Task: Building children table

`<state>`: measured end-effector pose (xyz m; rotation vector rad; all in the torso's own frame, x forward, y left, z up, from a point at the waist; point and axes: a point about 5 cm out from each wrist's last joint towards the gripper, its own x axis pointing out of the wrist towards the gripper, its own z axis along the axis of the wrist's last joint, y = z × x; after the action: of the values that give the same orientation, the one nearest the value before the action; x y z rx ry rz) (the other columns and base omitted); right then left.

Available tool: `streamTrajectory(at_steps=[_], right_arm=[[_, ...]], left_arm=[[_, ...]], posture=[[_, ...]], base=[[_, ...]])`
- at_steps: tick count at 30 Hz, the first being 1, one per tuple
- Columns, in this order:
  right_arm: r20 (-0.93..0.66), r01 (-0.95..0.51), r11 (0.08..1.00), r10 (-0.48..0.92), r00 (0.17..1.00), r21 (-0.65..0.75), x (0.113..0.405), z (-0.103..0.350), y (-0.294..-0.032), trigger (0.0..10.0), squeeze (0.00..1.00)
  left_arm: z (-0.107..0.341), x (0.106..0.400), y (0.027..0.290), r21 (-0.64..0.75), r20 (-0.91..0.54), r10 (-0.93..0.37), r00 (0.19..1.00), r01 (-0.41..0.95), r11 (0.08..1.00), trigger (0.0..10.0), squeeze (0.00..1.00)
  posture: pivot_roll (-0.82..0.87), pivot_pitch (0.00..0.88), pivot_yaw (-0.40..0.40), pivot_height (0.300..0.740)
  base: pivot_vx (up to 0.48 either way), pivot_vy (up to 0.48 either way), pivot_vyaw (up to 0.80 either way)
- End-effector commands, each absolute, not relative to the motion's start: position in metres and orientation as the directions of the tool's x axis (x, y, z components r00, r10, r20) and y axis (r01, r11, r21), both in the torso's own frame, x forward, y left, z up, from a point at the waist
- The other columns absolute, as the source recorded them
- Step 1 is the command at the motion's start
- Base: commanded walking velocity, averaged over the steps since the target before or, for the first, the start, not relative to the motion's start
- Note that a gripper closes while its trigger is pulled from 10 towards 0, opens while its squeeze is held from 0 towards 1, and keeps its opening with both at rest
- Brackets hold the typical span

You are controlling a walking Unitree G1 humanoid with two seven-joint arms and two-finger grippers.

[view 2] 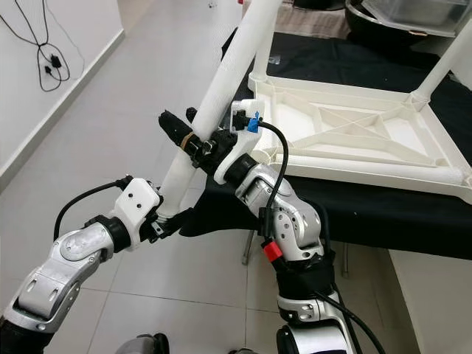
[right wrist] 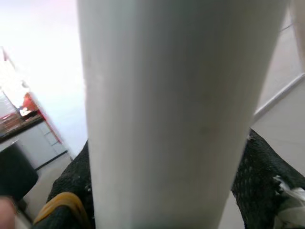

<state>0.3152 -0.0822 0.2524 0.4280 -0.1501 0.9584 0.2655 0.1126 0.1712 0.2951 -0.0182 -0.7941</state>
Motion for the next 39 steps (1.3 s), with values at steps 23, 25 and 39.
streamTrajectory(at_steps=[23, 25, 39], right_arm=[[0.212, -0.986, -0.034, 0.977, 0.001, 0.164, 0.275, 0.246, -0.089, 10.0, 0.00], [0.215, -0.985, -0.043, 0.977, -0.007, 0.165, 0.275, 0.247, -0.089, 10.0, 0.00], [0.230, -0.981, -0.093, 0.972, -0.053, 0.168, 0.271, 0.250, -0.083, 10.0, 0.00]], left_arm=[[0.169, 0.205, 0.109, 0.005, -0.181, -0.892, 0.415, 0.907, 0.421, 10.0, 0.00], [0.169, 0.205, 0.109, 0.001, -0.183, -0.892, 0.413, 0.907, 0.420, 10.0, 0.00], [0.172, 0.205, 0.105, -0.016, -0.171, -0.898, 0.405, 0.910, 0.414, 10.0, 0.00]], posture=[[0.10, 0.136, -0.079, 0.740], [0.10, 0.138, -0.079, 0.740], [0.09, 0.145, -0.080, 0.740]], base=[[0.000, 0.000, 0.00], [0.000, 0.000, 0.00], [0.000, 0.000, 0.00]])
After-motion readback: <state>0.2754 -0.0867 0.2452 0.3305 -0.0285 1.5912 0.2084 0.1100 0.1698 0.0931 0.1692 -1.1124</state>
